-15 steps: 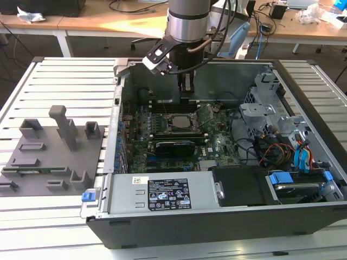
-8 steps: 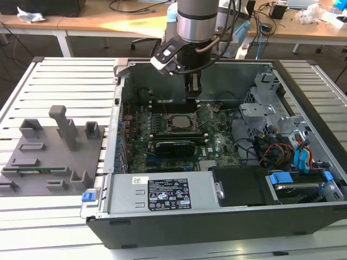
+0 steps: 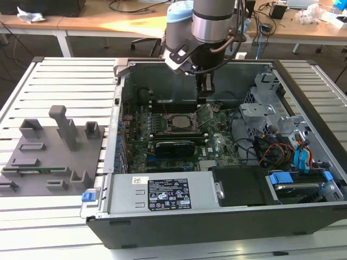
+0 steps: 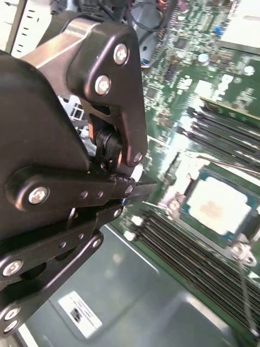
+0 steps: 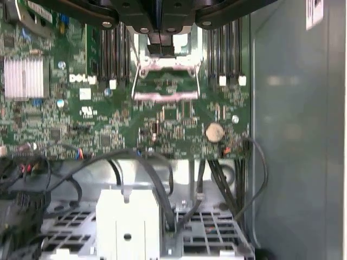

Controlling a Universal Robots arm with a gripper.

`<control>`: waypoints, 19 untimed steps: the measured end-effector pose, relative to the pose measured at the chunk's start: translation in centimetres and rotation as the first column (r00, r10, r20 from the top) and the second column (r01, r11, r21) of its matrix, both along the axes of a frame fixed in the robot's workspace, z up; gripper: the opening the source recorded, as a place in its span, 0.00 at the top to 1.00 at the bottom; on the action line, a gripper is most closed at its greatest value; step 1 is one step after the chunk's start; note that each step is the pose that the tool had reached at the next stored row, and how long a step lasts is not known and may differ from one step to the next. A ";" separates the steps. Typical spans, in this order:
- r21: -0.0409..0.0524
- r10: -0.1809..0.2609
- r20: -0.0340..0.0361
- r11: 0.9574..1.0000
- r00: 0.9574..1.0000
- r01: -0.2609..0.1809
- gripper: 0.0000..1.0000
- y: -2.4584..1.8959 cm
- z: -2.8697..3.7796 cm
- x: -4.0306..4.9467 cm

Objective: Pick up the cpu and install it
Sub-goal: 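Close the cpu cover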

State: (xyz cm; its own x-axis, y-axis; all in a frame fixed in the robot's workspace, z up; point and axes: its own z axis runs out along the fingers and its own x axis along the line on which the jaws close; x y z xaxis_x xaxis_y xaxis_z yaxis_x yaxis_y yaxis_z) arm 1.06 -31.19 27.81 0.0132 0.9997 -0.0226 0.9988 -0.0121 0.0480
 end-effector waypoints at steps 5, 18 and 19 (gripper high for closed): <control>0.000 0.000 0.000 1.000 1.000 0.000 0.89 0.00 -0.01 2.05; 0.000 0.000 -0.011 1.000 1.000 0.000 0.89 0.00 -2.27 5.65; 0.000 0.000 -0.012 1.000 1.000 0.000 0.89 0.00 -2.45 5.68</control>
State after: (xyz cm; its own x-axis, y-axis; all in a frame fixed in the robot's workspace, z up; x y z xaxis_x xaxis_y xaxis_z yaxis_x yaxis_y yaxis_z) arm 6.74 -31.19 25.36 0.0131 0.9997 -0.0226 0.9993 -0.0122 0.0359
